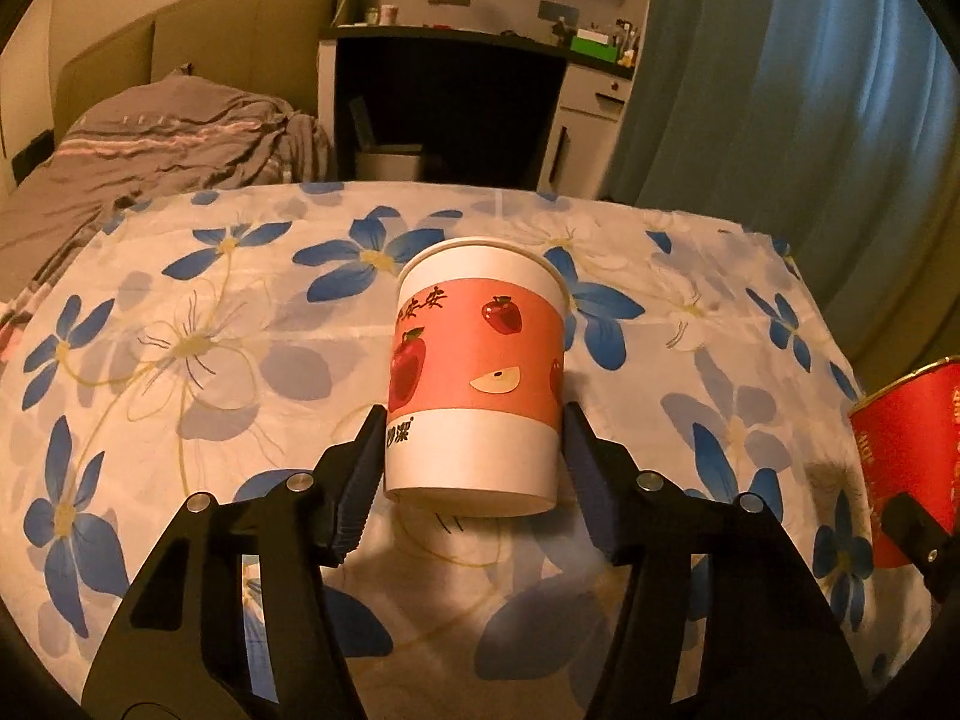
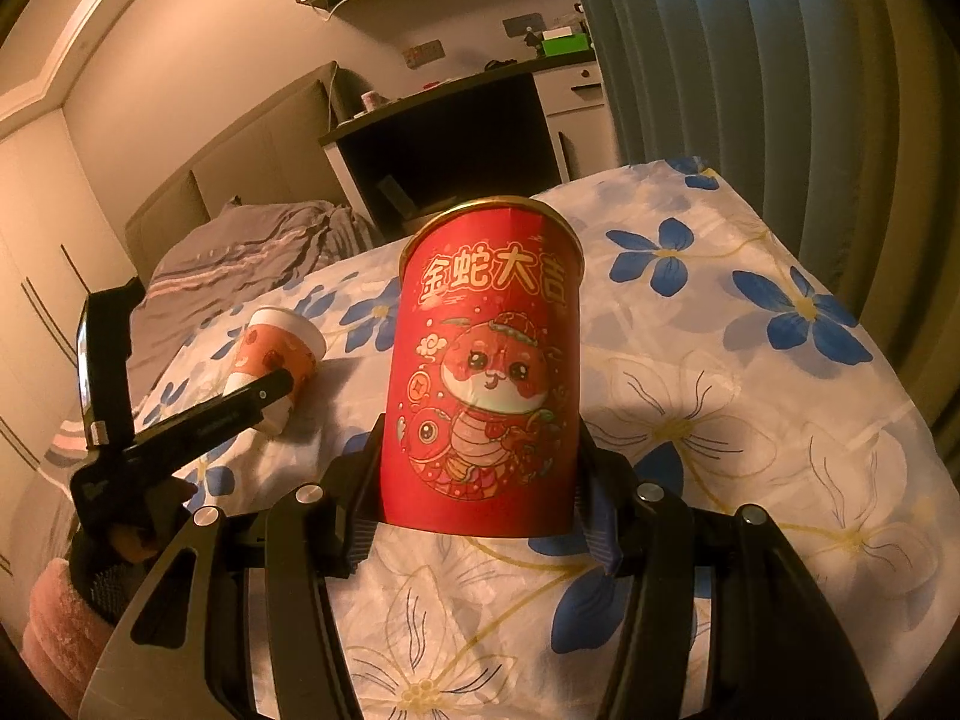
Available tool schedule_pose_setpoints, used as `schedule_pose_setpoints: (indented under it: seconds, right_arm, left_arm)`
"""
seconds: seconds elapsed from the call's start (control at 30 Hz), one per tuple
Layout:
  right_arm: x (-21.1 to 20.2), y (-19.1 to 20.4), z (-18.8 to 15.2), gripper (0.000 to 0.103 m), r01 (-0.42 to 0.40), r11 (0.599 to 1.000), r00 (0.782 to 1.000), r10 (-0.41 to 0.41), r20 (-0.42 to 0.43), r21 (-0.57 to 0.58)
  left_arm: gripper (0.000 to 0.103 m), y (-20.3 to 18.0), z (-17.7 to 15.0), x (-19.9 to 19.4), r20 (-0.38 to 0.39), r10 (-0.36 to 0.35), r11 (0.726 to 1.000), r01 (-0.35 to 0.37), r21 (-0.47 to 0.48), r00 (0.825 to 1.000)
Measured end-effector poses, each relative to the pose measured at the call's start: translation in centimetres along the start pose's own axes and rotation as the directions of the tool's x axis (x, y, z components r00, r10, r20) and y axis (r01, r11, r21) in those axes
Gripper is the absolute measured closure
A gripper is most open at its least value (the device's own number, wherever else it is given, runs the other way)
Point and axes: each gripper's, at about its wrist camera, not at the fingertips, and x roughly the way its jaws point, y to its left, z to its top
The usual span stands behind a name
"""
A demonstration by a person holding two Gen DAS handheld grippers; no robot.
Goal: Collect trash
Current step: 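Grasp the white-and-orange paper cup with the left gripper while the right holds its cup, then carry both paper cups over the brown bin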
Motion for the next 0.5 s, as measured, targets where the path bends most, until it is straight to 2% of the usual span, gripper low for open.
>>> schedule_pose_setpoints:
  seconds: [0.2, 0.5]
  right_arm:
    - [-0.2, 0.1, 0.0, 0.049, -0.006, 1.0, 1.0, 0.006, -0.002, -0.019]
    - [-4.0, 0.0, -0.1, 0.049, -0.028, 0.999, 0.999, 0.029, 0.026, -0.038]
  left_arm:
    - [0.047, -0.6, -0.6, -2.5, 0.053, 0.018, 1.0, -0.019, 0.007, 0.998]
    - [0.047, -3.3, -1.9, -10.2, 0.157, 0.025, 0.999, -0.029, 0.023, 0.987]
